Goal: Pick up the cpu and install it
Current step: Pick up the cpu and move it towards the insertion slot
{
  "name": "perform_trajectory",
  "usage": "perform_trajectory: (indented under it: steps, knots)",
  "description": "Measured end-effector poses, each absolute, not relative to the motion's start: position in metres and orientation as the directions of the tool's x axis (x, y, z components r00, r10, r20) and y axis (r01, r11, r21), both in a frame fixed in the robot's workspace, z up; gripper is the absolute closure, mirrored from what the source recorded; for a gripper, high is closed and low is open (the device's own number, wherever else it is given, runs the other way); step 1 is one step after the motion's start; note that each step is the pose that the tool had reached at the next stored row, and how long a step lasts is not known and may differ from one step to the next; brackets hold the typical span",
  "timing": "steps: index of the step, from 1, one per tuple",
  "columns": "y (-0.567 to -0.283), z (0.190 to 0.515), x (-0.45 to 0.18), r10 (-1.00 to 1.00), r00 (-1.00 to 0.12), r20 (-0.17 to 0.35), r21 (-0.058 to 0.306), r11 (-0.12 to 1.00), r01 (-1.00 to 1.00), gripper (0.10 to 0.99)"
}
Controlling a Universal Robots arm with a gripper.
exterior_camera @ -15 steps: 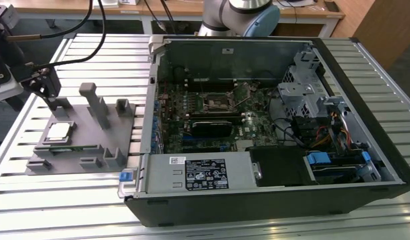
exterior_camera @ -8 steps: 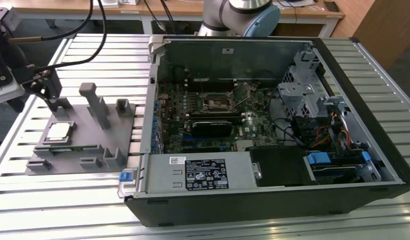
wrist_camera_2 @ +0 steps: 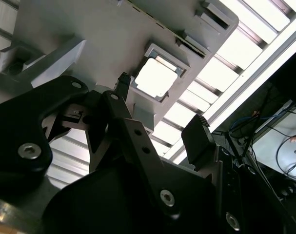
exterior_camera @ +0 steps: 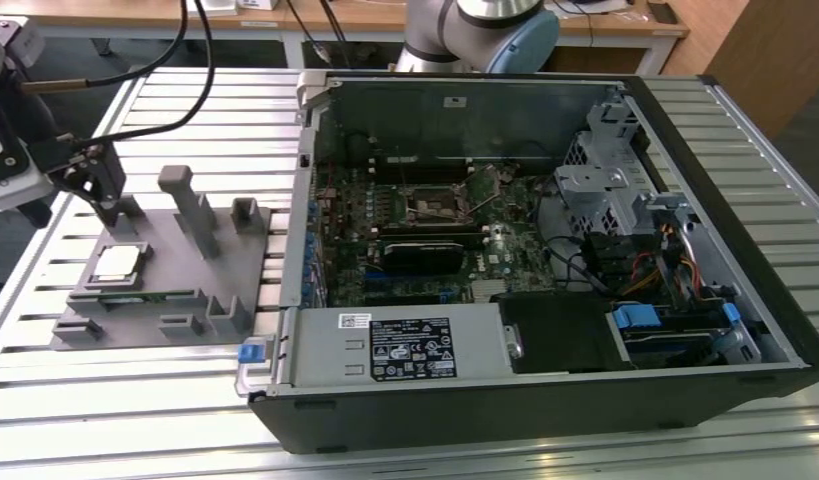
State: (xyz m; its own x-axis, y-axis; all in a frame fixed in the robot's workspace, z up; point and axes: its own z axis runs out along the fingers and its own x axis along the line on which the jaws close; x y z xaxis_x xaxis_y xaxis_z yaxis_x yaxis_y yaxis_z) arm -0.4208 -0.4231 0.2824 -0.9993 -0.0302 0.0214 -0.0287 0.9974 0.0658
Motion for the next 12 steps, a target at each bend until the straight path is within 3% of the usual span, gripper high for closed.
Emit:
perform_trajectory:
  steps: [12]
  knots:
    - [-0.423, 0.265, -0.421, -0.030, -0.999, 0.021, 0.066, 0.997, -0.029, 0.380]
